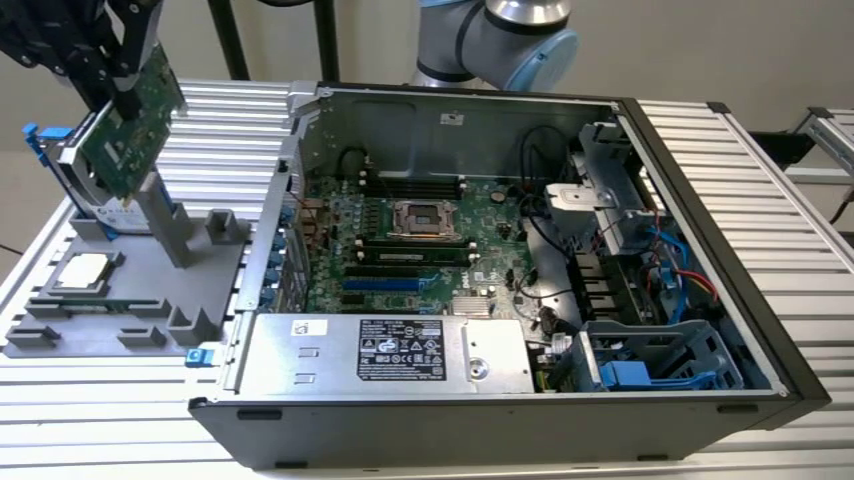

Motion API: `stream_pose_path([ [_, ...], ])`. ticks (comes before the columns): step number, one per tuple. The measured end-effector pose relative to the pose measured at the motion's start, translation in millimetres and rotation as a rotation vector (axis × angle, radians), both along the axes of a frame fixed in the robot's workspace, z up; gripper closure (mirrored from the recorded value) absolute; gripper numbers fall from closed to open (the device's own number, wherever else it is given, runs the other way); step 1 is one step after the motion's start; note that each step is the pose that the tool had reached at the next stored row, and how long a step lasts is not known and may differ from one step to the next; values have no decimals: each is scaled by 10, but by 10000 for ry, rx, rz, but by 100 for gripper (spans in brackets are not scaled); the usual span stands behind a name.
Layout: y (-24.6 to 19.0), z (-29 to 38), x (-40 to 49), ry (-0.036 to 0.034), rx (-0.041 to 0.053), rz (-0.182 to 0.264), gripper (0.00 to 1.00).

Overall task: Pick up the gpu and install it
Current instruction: 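Pick up the gpu and move the gpu toward the slot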

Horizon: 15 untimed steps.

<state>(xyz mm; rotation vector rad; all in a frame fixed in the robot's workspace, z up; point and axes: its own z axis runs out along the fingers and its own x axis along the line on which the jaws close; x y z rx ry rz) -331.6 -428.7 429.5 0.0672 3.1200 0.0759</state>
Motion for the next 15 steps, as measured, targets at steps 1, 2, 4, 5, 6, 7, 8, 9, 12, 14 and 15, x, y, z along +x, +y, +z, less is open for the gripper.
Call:
stream_pose_path([
  [1, 0, 4, 0, 0, 0, 0, 100],
  [2, 0, 8, 0, 0, 0, 0, 100],
  [4, 0, 16, 0, 0, 0, 0, 100],
  [5, 0, 19, 0, 0, 0, 0, 100],
  [6, 0, 23, 0, 0, 0, 0, 100],
  [7, 0, 26, 0, 0, 0, 0, 100],
  [8, 0, 30, 0, 0, 0, 0, 100],
  [9, 0, 33, 0, 0, 0, 0, 100],
  [12, 0, 44, 0, 0, 0, 0, 100],
  [14, 0, 44, 4, 0, 1, 2, 100],
  [15, 0, 46, 9, 2, -1, 2, 100],
])
